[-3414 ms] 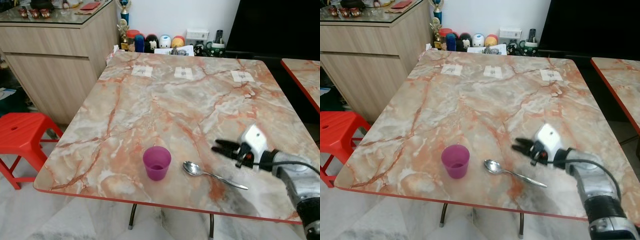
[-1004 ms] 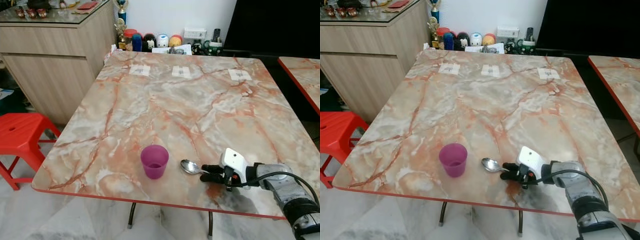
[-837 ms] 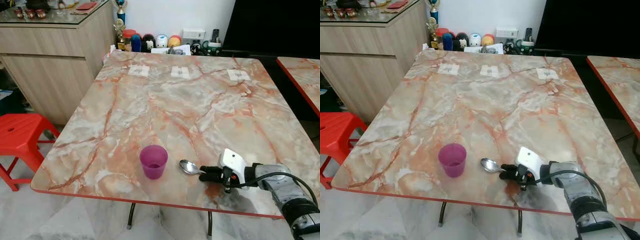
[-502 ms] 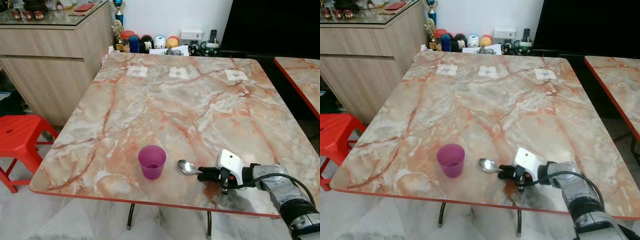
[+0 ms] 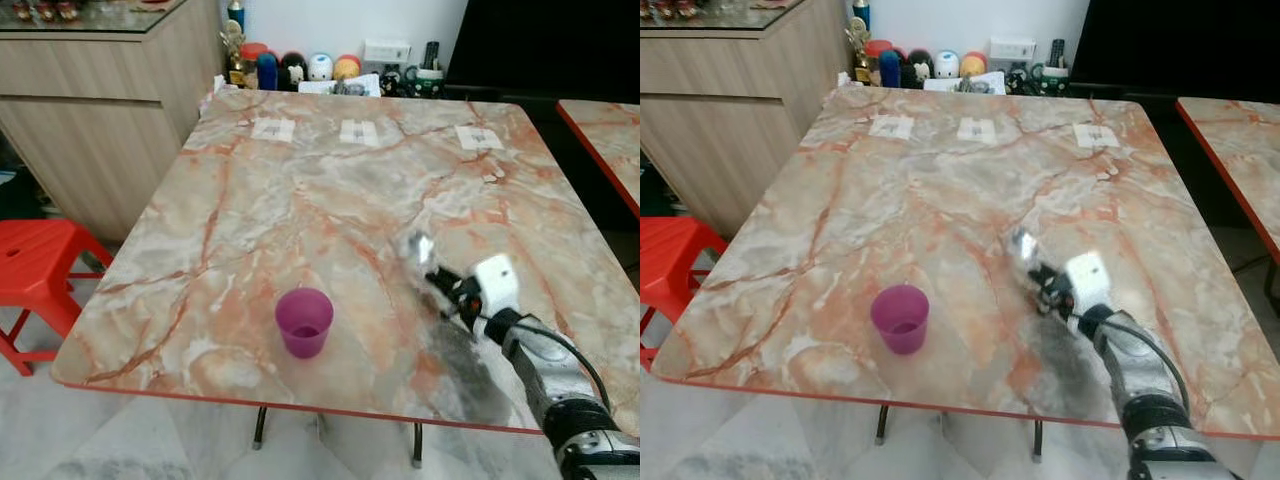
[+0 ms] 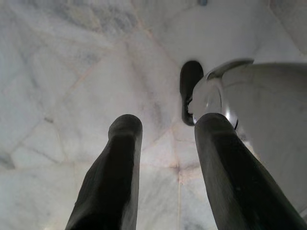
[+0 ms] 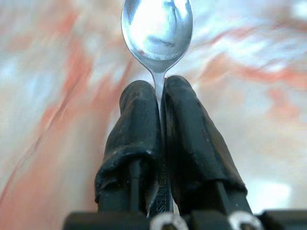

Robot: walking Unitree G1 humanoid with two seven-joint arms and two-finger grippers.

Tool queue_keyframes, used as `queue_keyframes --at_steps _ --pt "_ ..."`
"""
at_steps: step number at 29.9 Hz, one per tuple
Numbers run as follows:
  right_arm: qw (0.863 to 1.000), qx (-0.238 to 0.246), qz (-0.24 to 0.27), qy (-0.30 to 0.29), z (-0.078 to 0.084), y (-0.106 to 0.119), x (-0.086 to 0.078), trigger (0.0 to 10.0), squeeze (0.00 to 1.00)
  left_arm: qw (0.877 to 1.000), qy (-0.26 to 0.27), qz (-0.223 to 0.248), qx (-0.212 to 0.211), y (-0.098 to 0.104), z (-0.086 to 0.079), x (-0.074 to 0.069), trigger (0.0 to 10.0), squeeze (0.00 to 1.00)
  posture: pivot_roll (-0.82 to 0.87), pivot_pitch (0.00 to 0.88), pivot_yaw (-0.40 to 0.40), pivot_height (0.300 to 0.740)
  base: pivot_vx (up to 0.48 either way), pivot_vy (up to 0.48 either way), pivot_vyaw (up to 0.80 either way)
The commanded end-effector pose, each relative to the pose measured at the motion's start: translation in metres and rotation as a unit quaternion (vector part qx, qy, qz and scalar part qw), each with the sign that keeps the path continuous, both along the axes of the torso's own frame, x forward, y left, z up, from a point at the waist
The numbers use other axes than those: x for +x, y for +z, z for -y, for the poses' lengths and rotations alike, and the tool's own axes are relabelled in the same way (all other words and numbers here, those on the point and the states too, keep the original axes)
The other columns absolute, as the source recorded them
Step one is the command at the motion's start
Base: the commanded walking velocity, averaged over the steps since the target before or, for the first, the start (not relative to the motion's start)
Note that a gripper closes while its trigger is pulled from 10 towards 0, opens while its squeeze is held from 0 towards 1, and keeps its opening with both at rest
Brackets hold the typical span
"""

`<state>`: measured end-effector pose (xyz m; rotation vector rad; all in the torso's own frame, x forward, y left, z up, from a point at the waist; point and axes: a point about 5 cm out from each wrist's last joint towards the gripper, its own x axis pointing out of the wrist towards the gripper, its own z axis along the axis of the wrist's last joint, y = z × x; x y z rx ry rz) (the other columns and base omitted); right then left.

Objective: Setting the table

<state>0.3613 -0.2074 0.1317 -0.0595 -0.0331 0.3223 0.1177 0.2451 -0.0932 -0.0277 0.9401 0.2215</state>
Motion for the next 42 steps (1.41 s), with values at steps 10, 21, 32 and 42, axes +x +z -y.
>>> queue_keyframes --at_steps 10,21,32,42 --pt "0.98 0.084 0.087 -0.157 -0.022 0.008 -0.02 10.0 0.0 1.0 0.005 -0.015 -0.005 -0.004 0.001 -0.01 10.0 0.0 0.08 0.147 -0.037 0.74 0.0 0.0 0.0" --pt "0.97 0.069 0.137 -0.187 -0.039 0.034 -0.028 10.0 0.0 1.0 0.0 -0.016 -0.006 -0.004 0.003 -0.008 10.0 0.0 0.08 0.134 -0.048 0.74 0.0 0.0 0.0" --pt "0.97 0.052 0.128 -0.202 -0.043 0.03 -0.035 10.0 0.0 1.0 -0.016 0.013 -0.006 0.005 0.018 0.033 10.0 0.0 0.09 0.099 -0.052 0.74 0.0 0.0 0.0" --pt "0.97 0.052 0.133 -0.195 -0.047 0.036 -0.032 10.0 0.0 1.0 -0.018 0.007 -0.006 0.004 0.019 0.033 10.0 0.0 0.08 0.073 -0.062 0.74 0.0 -0.175 0.0"
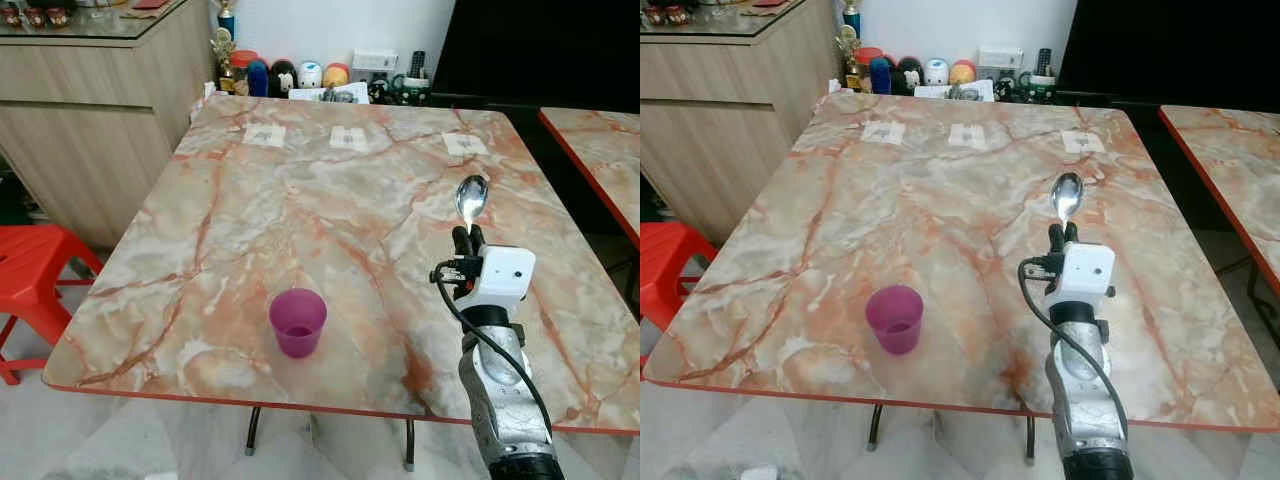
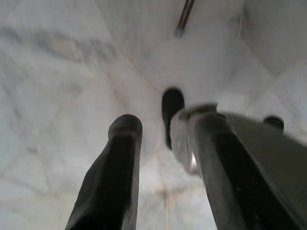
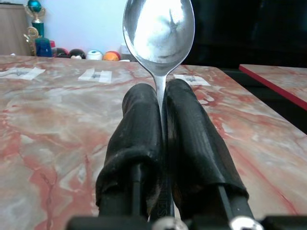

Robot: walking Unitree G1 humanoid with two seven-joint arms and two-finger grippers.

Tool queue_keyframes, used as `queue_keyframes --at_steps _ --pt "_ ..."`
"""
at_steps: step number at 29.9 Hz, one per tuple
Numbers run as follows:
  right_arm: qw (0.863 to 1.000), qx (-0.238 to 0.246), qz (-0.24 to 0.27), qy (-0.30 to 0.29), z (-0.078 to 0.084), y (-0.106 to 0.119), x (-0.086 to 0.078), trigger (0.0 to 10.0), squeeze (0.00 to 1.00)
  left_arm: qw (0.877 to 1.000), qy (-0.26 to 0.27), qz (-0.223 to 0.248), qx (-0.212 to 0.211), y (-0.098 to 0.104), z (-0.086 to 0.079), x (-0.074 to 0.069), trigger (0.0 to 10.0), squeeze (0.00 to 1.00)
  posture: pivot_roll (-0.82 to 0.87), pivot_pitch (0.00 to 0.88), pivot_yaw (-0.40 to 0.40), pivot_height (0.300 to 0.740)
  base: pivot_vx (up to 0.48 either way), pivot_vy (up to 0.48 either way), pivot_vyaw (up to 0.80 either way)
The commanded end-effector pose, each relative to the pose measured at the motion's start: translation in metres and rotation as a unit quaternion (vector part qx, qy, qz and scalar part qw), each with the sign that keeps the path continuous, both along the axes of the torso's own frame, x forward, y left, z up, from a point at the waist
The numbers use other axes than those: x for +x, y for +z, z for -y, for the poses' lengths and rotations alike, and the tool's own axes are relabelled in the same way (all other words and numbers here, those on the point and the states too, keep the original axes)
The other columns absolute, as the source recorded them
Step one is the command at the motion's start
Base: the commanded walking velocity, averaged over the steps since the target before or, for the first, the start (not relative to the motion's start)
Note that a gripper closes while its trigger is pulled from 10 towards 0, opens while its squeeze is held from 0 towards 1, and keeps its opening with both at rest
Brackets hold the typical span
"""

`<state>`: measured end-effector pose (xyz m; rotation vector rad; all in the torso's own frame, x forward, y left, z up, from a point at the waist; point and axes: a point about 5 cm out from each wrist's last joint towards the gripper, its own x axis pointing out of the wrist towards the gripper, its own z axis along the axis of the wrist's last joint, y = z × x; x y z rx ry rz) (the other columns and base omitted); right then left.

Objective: Setting the table

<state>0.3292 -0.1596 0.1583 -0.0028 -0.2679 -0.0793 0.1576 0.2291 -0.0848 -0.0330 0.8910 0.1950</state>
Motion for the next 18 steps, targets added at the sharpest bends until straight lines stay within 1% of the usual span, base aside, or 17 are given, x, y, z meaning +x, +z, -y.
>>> queue_keyframes --at_steps 1,8,14,18 --pt "1.0 0.001 0.016 -0.003 0.0012 0.0097 0.0 10.0 0.0 1.0 -0.007 -0.02 0.0 -0.0044 0.0033 -0.0077 10.0 0.0 0.08 0.073 -0.062 0.74 0.0 -0.322 0.0" --pt "1.0 0.008 0.007 -0.009 0.003 0.009 0.0029 10.0 0.0 0.999 -0.004 -0.031 -0.003 -0.0063 0.0064 -0.009 10.0 0.0 0.08 0.071 -0.068 0.74 0.0 -0.363 0.0" --pt "1.0 0.013 0.01 -0.007 0.002 0.0096 0.0024 10.0 0.0 0.999 -0.01 -0.035 -0.004 -0.0068 0.0067 -0.01 10.0 0.0 0.07 0.071 -0.064 0.74 0.0 -0.369 -0.77" --pt "1.0 0.006 0.011 -0.007 0.0012 0.0096 0.0016 10.0 0.0 0.999 -0.014 -0.036 -0.003 -0.007 0.0068 -0.0106 10.0 0.0 0.07 0.077 -0.061 0.74 0.0 -0.368 0.0"
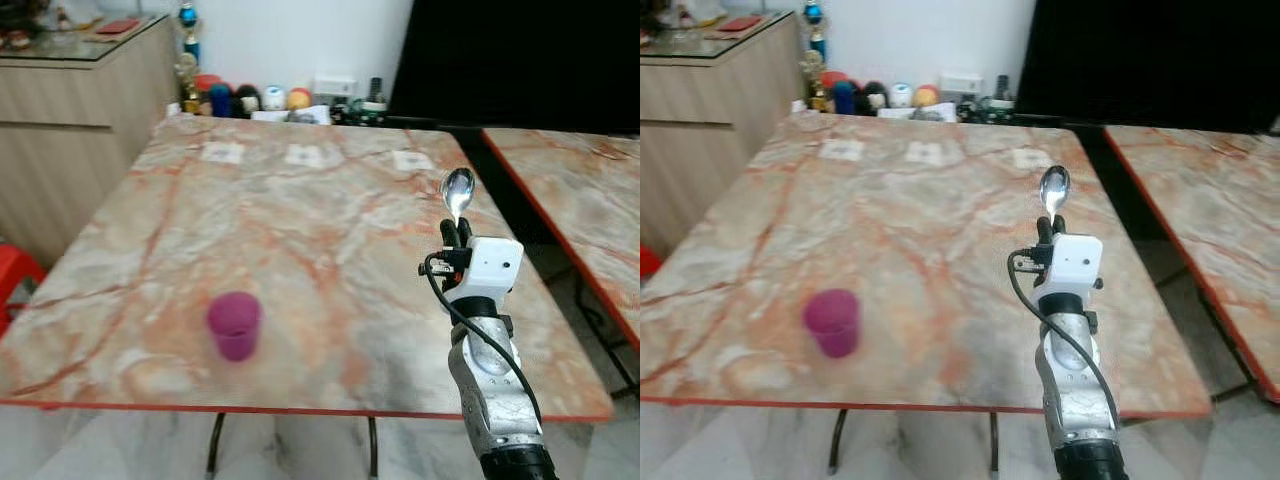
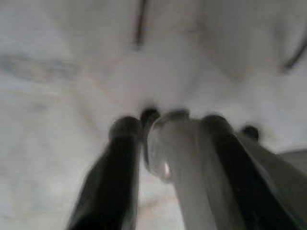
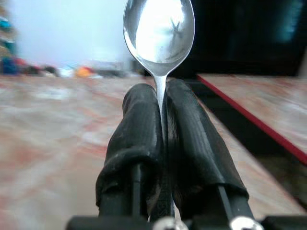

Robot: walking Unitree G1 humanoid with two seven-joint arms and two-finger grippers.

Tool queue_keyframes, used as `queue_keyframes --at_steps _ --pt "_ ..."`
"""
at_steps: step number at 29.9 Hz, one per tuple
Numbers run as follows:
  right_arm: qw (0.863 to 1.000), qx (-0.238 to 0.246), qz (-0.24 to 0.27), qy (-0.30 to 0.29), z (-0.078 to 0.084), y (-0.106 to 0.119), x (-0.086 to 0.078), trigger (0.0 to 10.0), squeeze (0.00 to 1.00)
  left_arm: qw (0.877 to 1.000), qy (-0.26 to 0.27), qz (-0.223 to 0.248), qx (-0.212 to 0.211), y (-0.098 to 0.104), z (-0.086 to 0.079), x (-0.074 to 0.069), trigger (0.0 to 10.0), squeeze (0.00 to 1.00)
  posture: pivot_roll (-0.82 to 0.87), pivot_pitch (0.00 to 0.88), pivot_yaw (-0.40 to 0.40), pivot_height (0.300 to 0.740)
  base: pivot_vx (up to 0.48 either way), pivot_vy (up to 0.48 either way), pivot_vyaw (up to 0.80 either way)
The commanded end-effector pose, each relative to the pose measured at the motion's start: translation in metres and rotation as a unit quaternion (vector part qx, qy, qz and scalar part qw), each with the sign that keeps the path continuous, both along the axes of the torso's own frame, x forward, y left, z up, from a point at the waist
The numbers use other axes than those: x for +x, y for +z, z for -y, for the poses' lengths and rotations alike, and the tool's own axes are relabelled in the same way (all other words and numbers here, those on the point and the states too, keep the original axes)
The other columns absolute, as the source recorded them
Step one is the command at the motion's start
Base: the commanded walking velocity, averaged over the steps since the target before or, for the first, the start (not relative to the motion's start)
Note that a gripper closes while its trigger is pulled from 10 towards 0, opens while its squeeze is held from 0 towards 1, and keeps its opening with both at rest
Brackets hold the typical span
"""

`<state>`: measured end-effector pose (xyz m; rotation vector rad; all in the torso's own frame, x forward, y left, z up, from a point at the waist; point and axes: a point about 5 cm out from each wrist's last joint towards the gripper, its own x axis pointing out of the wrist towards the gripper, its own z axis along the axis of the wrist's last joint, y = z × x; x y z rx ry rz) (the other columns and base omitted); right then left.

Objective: Setting the table

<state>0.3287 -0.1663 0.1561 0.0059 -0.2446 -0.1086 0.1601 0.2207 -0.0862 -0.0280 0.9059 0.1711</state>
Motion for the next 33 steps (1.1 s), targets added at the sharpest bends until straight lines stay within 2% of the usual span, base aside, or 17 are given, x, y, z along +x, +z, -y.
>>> queue_keyframes --at_steps 1,33 --pt "1.0 -0.002 0.021 0.008 -0.0059 0.0119 0.0021 10.0 0.0 1.0 -0.004 -0.03 0.002 -0.0057 -0.0016 -0.0131 10.0 0.0 0.07 0.077 -0.061 0.74 0.0 -0.371 0.0" --pt "1.0 -0.01 0.013 0.012 -0.0082 0.0107 0.0046 10.0 0.0 1.0 -0.017 -0.015 0.008 -0.0023 -0.0018 -0.0059 10.0 0.0 0.08 0.125 -0.051 0.74 0.0 -0.37 0.0"
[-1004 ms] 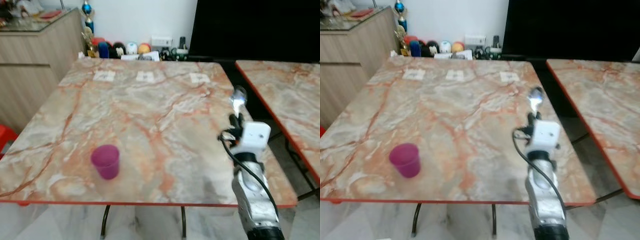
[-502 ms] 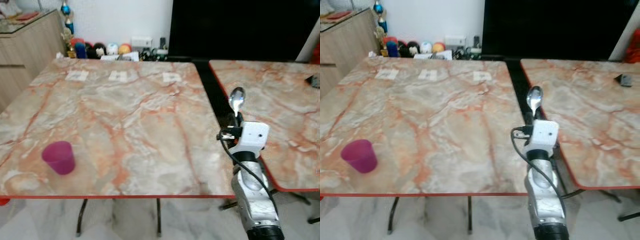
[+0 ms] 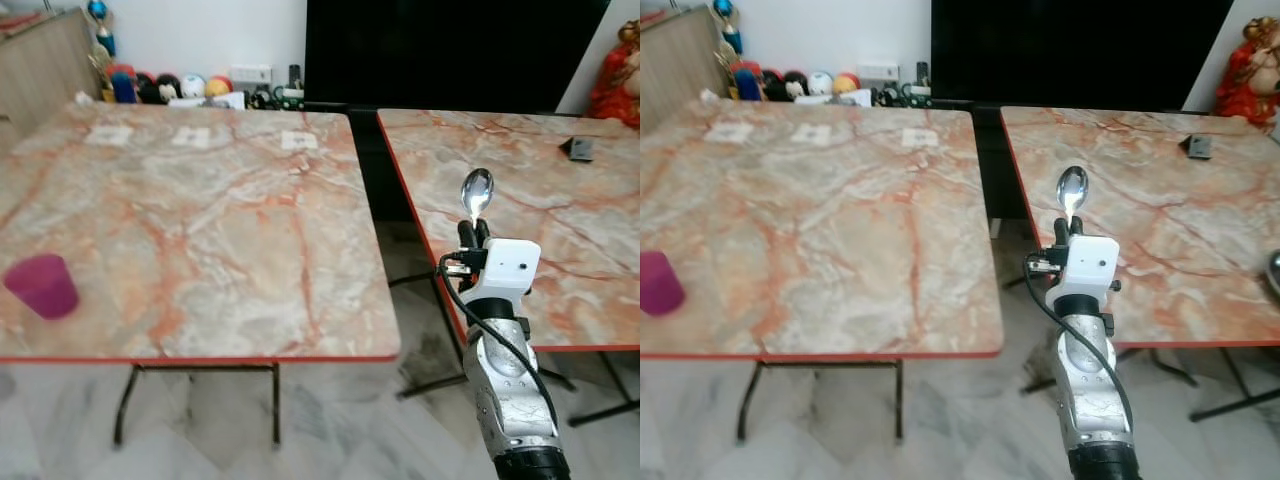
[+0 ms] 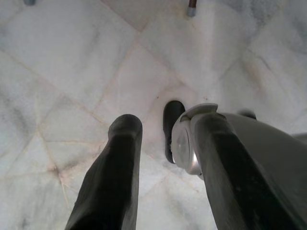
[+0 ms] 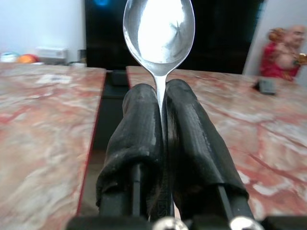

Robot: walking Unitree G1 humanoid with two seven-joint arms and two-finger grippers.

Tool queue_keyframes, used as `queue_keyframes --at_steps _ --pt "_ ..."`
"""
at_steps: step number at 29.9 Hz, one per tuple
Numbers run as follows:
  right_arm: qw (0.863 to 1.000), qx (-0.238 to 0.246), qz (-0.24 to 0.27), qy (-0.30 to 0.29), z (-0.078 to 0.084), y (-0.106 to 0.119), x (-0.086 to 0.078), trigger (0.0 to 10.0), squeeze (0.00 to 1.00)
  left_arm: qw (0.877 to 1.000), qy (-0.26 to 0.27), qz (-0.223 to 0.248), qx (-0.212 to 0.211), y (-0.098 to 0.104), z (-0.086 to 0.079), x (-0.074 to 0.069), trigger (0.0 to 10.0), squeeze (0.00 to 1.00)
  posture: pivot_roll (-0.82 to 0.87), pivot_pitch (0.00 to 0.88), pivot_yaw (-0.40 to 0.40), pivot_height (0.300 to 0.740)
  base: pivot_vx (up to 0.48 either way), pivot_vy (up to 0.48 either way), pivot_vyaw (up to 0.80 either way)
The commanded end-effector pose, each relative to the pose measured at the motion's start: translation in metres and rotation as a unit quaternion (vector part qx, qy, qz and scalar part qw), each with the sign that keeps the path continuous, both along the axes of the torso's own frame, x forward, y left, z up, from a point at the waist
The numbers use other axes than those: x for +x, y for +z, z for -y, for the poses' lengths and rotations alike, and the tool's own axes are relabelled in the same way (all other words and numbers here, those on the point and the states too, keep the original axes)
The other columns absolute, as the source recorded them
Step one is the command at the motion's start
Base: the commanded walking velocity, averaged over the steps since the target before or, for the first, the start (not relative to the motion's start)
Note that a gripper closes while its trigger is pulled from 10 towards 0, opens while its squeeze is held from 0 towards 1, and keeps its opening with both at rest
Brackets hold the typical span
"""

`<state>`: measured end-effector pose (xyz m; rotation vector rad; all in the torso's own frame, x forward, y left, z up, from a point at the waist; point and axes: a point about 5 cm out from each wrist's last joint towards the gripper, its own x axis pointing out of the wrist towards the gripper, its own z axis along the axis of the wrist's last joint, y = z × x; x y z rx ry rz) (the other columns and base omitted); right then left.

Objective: Setting the table

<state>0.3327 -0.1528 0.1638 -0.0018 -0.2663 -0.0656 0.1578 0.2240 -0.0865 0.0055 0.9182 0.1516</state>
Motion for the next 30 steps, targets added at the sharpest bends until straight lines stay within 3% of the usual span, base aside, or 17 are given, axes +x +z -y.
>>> queue_keyframes --at_steps 1,6,10,30 --pt "1.0 -0.003 0.002 -0.009 0.0052 0.0029 0.0007 10.0 0.0 1.0 -0.002 -0.008 -0.002 -0.002 0.0014 -0.0035 10.0 0.0 0.08 0.125 -0.05 0.74 0.0 -0.371 0.0" --pt "0.999 -0.044 0.012 0.006 0.0012 0.006 0.0002 10.0 0.0 1.0 -0.006 -0.006 -0.001 -0.0014 0.0018 -0.0021 10.0 0.0 0.08 0.128 -0.047 0.74 0.0 -0.371 0.1" --pt "0.999 -0.031 0.009 0.006 0.0009 0.0048 0.0002 10.0 0.0 1.0 -0.007 -0.004 -0.002 -0.0011 0.0022 -0.0014 10.0 0.0 0.08 0.13 -0.047 0.74 0.0 -0.373 0.8" --pt "1.0 -0.021 0.014 -0.008 0.0057 0.0065 0.002 10.0 0.0 1.0 -0.009 0.002 -0.004 0.0 0.005 0.0023 10.0 0.0 0.08 0.132 -0.046 0.74 0.0 -0.374 0.0"
